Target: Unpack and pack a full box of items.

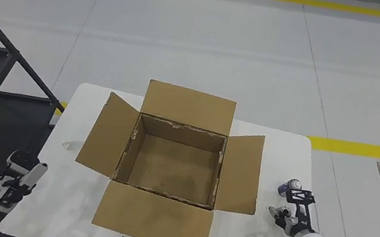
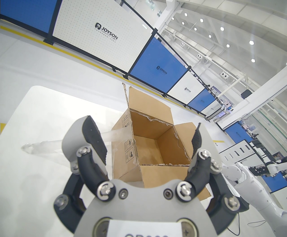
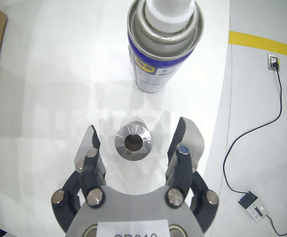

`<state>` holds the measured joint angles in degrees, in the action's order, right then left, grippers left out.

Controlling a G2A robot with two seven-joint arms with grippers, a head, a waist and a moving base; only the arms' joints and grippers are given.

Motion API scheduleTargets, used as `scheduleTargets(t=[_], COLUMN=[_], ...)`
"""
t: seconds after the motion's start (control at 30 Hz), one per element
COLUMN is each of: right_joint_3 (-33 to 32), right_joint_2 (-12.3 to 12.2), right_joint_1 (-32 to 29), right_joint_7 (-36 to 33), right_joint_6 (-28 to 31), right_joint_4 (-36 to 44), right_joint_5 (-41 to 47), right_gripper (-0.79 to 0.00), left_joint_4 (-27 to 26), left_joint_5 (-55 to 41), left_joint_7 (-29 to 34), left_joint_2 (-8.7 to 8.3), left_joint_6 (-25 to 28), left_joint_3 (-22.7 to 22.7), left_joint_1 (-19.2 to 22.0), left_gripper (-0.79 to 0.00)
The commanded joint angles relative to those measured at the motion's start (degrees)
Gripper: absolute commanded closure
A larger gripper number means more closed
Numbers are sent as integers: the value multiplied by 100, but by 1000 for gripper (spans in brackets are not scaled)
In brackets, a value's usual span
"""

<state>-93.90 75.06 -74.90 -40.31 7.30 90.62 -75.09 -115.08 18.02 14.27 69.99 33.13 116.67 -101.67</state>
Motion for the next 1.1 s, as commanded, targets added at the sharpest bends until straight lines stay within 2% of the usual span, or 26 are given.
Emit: scheduleTargets(t=[0.0, 0.07, 0.13, 0.17, 0.23, 0.33, 0.5, 0.6, 0.73, 0.9, 1.07], right_joint_3=[14, 27, 20, 18, 0, -35, -174, -130, 307, 1439, 2880], right_joint_2=[-8, -16, -24, -27, -36, -62, -78, -86, -100, -55, 139], right_joint_1=[-7, -13, -26, -56, -167, -548, -1320, -1483, -792, 504, 2225], right_joint_7=[2, 8, 30, 60, 66, 86, -245, -486, -496, -1657, -2430], right_joint_6=[30, 30, 30, 32, 38, 132, -358, -527, -367, 41, 271], right_joint_4=[-15, -11, 22, 80, 307, 1188, 3393, 4403, 4403, 4395, 2957], right_joint_5=[19, 18, 33, 55, 85, -76, -671, -1196, -1777, -2037, -1614], right_gripper=[-311, -249, -102, 0, 0, 0, 0, 0, 0, 0, 0], left_joint_4=[0, 0, 0, 0, 0, 0, 0, 0, 0, 0, 0], left_joint_5=[0, 0, 0, 0, 0, 0, 0, 0, 0, 0, 0], left_joint_7=[0, 0, 0, 0, 0, 0, 0, 0, 0, 0, 0], left_joint_2=[0, 0, 0, 0, 0, 0, 0, 0, 0, 0, 0], left_joint_6=[0, 0, 0, 0, 0, 0, 0, 0, 0, 0, 0], left_joint_3=[0, 0, 0, 0, 0, 0, 0, 0, 0, 0, 0], left_joint_1=[0, 0, 0, 0, 0, 0, 0, 0, 0, 0, 0], left_gripper=[-785, -785, -785, -785, -785, -785, -785, -785, -785, -785, -785])
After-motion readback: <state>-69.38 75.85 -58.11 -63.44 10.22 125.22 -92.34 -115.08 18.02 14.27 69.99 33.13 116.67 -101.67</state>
